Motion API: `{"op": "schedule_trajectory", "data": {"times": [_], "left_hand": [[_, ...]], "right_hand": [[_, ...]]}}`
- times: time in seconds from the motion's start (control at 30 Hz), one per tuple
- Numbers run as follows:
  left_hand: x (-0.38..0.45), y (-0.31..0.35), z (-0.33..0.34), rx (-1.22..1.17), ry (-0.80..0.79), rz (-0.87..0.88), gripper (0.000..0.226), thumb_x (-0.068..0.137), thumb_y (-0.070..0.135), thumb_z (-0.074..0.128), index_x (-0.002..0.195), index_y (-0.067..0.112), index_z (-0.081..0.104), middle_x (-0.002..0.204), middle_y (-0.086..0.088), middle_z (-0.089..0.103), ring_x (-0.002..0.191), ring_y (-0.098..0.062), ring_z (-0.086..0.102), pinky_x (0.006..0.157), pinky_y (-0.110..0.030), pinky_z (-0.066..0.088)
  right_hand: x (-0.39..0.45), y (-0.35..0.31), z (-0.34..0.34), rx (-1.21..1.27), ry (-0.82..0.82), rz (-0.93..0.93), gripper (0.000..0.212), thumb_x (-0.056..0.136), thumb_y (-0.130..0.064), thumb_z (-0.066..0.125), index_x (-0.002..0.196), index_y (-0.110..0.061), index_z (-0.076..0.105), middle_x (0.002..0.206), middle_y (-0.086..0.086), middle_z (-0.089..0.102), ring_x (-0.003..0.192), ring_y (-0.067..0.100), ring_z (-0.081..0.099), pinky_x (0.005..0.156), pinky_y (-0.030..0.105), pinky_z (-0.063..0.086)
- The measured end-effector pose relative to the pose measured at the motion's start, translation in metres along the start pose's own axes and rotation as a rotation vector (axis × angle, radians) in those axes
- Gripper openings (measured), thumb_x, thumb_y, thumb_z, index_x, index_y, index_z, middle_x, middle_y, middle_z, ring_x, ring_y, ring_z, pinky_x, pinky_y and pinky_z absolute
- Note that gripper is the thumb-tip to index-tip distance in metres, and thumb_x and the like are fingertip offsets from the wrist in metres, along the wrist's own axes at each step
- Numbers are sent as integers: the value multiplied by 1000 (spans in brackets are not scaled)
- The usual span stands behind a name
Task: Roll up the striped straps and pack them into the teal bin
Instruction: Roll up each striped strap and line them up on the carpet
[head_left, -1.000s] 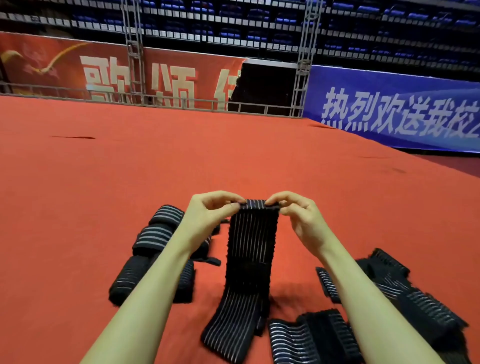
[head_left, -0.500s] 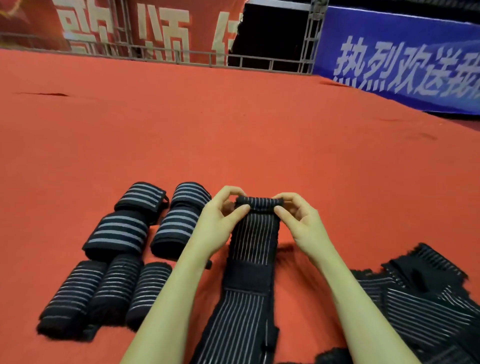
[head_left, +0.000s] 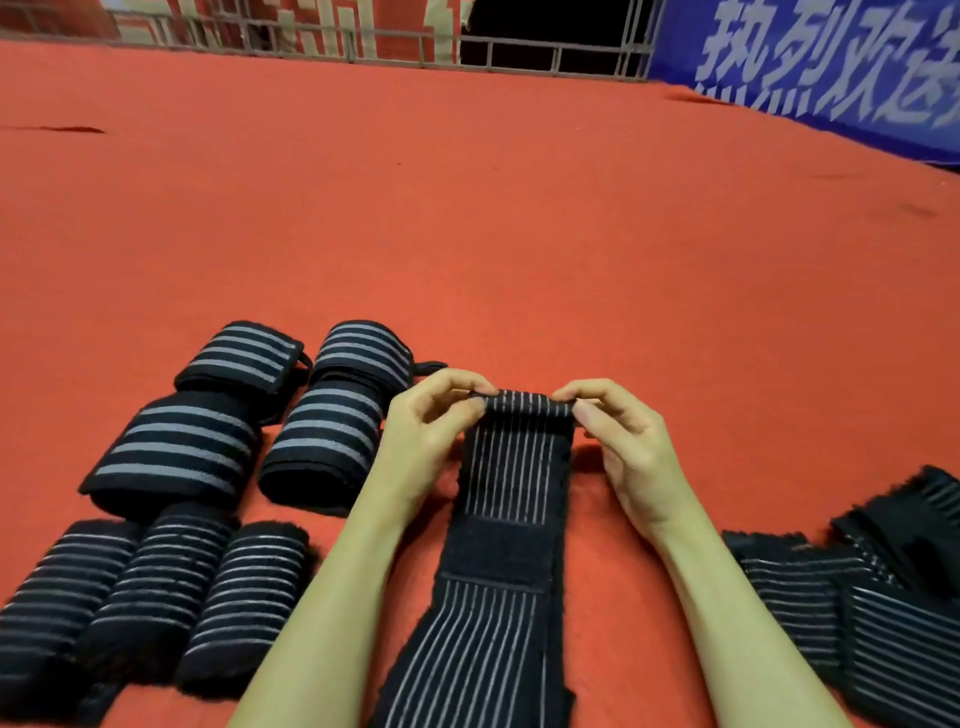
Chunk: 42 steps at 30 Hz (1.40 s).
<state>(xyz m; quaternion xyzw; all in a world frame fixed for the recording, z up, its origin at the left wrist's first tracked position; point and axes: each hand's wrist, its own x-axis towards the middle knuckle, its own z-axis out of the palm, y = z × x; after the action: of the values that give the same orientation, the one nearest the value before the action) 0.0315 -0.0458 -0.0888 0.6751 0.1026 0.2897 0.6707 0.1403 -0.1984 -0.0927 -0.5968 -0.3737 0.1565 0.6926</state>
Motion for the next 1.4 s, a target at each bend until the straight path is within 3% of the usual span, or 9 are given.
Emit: {"op": "schedule_trajectory", "data": {"times": [0.13, 0.27, 0.43, 0.67, 0.8, 0.9, 1.03, 1.27, 1.4], "left_hand": [[3, -9, 1, 42, -15, -15, 20, 80, -6, 68, 88, 12, 66, 84, 4, 67, 76, -2, 62, 67, -13, 48], [11, -16, 1, 99, -35, -68, 27, 82, -1, 69, 106, 13, 66, 94, 0, 69, 84, -5, 63, 78, -20, 50], [15, -17, -5, 117, -82, -59, 18, 90, 9, 62, 99, 24, 64, 83, -19, 64, 74, -21, 58, 65, -44, 50], [12, -17, -4, -12, -145, -62, 43, 85, -13, 54, 77, 27, 68, 83, -7, 68, 76, -14, 62, 69, -25, 49], [12, -18, -5, -31, -108, -30, 12, 74, 14, 66, 77, 24, 73, 83, 0, 69, 84, -14, 61, 77, -28, 50], [13, -18, -1, 47, -37, -22, 16, 75, 6, 77, 84, 18, 72, 81, 5, 69, 78, -4, 62, 71, -16, 49], [17, -21, -1, 54, 23, -84, 30, 80, 10, 73, 106, 23, 69, 102, -10, 70, 97, -19, 67, 87, -31, 54], [14, -19, 0, 122, -8, -16, 24, 86, 4, 66, 99, 24, 66, 95, -8, 70, 88, -14, 65, 77, -29, 54], [17, -18, -1, 100, -4, -12, 32, 84, -3, 65, 87, 30, 66, 91, -3, 70, 82, -13, 62, 72, -29, 52]], "right_hand": [[1, 10, -7, -5, 28, 22, 28, 73, -9, 68, 99, -21, 69, 91, 3, 68, 86, 12, 61, 78, 23, 51], [8, 18, -11, -27, 99, 63, 35, 71, -12, 69, 104, -21, 67, 95, 0, 69, 93, 12, 62, 89, 29, 49], [11, 20, -10, -124, 32, 24, 25, 87, -1, 63, 104, -20, 65, 90, 2, 71, 85, 13, 65, 81, 29, 52], [8, 19, -10, -33, 99, 48, 37, 86, 14, 48, 86, -19, 66, 76, -8, 67, 66, 3, 56, 60, 17, 46], [7, 18, -10, 2, 44, 39, 19, 77, -8, 52, 86, -16, 67, 76, -8, 66, 72, 2, 57, 69, 17, 44], [6, 16, -10, -4, 67, -1, 11, 81, -6, 62, 84, -15, 67, 73, -11, 65, 69, 1, 56, 66, 14, 46], [10, 17, -7, 15, 95, -9, 30, 77, -4, 67, 100, -22, 65, 85, -6, 68, 81, 8, 61, 71, 21, 50], [9, 19, -2, -131, 178, -7, 27, 86, 2, 64, 100, -21, 67, 91, -4, 69, 84, 8, 61, 72, 16, 50], [10, 18, 0, -146, 114, 46, 18, 93, -9, 57, 104, -22, 64, 72, -3, 66, 70, 6, 58, 70, 21, 48]]}}
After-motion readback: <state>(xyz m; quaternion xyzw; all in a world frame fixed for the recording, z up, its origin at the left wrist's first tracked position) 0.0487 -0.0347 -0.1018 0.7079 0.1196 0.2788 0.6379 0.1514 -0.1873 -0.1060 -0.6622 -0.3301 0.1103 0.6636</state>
